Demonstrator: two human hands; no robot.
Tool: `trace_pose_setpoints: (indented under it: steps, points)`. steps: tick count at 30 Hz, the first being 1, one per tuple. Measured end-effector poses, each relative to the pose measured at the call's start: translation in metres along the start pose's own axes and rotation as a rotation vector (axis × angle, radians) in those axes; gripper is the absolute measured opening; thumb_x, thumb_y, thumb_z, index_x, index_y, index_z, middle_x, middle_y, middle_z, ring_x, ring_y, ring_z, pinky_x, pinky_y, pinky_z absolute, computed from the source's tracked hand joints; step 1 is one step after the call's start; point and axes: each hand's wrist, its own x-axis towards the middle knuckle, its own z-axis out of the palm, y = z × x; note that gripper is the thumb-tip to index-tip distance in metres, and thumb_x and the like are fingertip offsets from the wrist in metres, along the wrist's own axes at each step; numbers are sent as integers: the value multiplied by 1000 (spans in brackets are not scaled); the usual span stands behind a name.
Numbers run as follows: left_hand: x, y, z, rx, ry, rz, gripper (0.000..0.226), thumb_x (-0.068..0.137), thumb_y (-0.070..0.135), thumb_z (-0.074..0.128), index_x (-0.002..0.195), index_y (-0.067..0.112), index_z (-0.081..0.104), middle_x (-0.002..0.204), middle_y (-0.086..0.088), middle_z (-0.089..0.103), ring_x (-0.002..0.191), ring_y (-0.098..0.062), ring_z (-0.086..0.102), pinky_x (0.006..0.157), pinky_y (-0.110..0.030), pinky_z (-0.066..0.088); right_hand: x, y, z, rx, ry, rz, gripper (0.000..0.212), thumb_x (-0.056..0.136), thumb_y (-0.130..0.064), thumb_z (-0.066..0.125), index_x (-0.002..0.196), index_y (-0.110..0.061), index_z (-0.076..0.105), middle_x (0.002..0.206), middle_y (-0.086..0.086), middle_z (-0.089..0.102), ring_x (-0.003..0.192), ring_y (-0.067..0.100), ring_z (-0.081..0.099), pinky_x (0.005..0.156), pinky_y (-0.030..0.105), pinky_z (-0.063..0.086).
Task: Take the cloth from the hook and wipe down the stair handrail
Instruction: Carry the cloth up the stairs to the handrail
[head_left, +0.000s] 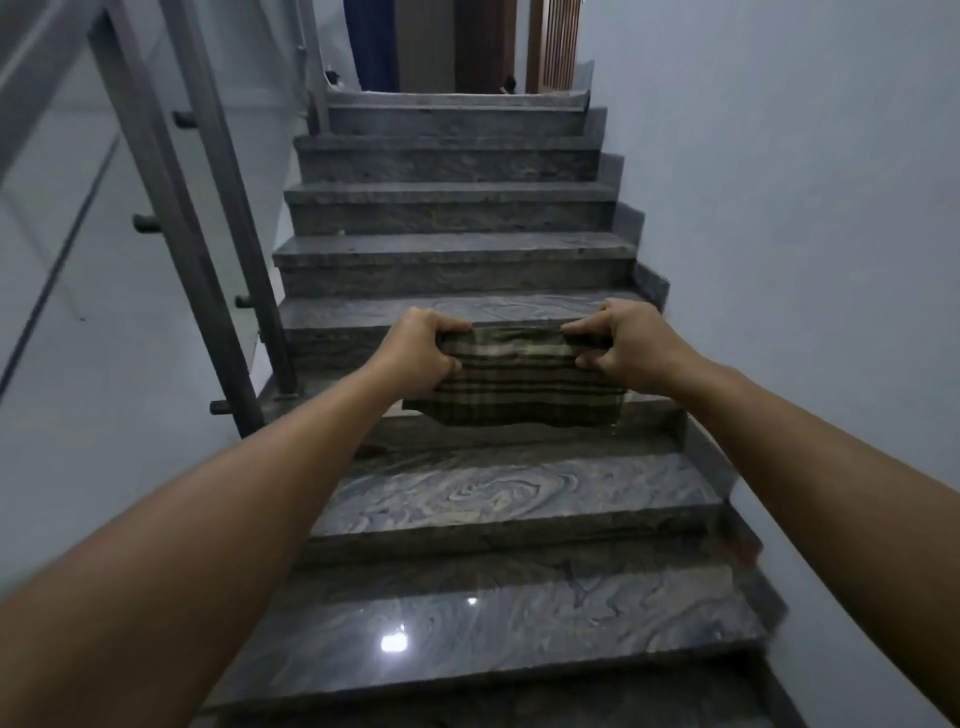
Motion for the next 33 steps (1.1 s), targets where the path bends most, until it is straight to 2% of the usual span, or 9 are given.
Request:
trace_pose_setpoints:
  steps: [2, 6, 8, 12, 18, 24, 29, 33]
  points:
    - [26, 1, -13, 0, 22, -24, 50, 84, -1, 66, 132, 10, 55, 129, -9, 59, 119, -24, 54, 99, -31, 46, 39, 5, -5, 12, -9, -20, 41, 79, -12, 74, 119, -16, 66, 100, -2, 56, 95, 18, 55, 85, 27, 44]
    - [85, 12, -55, 26, 75, -77, 51, 82, 1, 68, 129, 14, 56, 125, -6, 58, 111, -20, 54, 91, -28, 47, 123, 0, -34, 49, -83, -87, 41, 79, -7, 72, 119, -15, 65, 108, 1, 58, 101, 20, 56, 95, 34, 48]
    - [110, 16, -80, 35, 119, -92, 51, 81, 2, 70, 128, 15, 58, 126, -5, 59, 113, -20, 55, 93, -29, 48, 162, -10, -48, 54, -86, -129, 42, 79, -3, 72, 119, -12, 65, 111, 4, 60, 103, 20, 57, 97, 33, 47]
    - [155, 13, -132, 74, 166, -147, 52, 79, 3, 72, 127, 17, 59, 129, -6, 57, 118, -24, 54, 100, -34, 47, 234, -30, -58, 65, -115, -176, 42, 79, -3, 72, 120, -10, 65, 105, 2, 56, 100, 19, 55, 91, 25, 42]
    - [233, -5, -208, 84, 236, -177, 51, 80, 4, 71, 128, 16, 58, 129, -7, 58, 118, -26, 54, 102, -40, 47, 354, -62, -61, 80, -85, -214, 42, 78, -3, 73, 119, -11, 66, 104, 2, 56, 99, 21, 56, 91, 28, 45]
    - [309, -9, -287, 56, 218, -185, 51, 82, 1, 69, 129, 15, 57, 130, -7, 57, 119, -25, 54, 96, -29, 46, 458, -96, -79, 75, -71, -223, 43, 77, -4, 75, 119, -12, 66, 101, 0, 54, 95, 16, 54, 85, 22, 40]
    - [366, -4, -337, 61, 232, -182, 50, 81, 1, 70, 128, 14, 58, 127, -7, 58, 116, -26, 55, 101, -35, 47, 529, -110, -102, 63, -75, -229, 43, 78, -7, 75, 119, -13, 66, 100, 1, 53, 95, 19, 54, 84, 25, 40]
    - [418, -5, -368, 91, 246, -156, 50, 81, 2, 70, 128, 14, 58, 129, -7, 57, 119, -26, 52, 100, -35, 45, 588, -113, -116, 100, -52, -250, 43, 77, -5, 75, 119, -13, 65, 101, 0, 55, 96, 17, 54, 86, 24, 40]
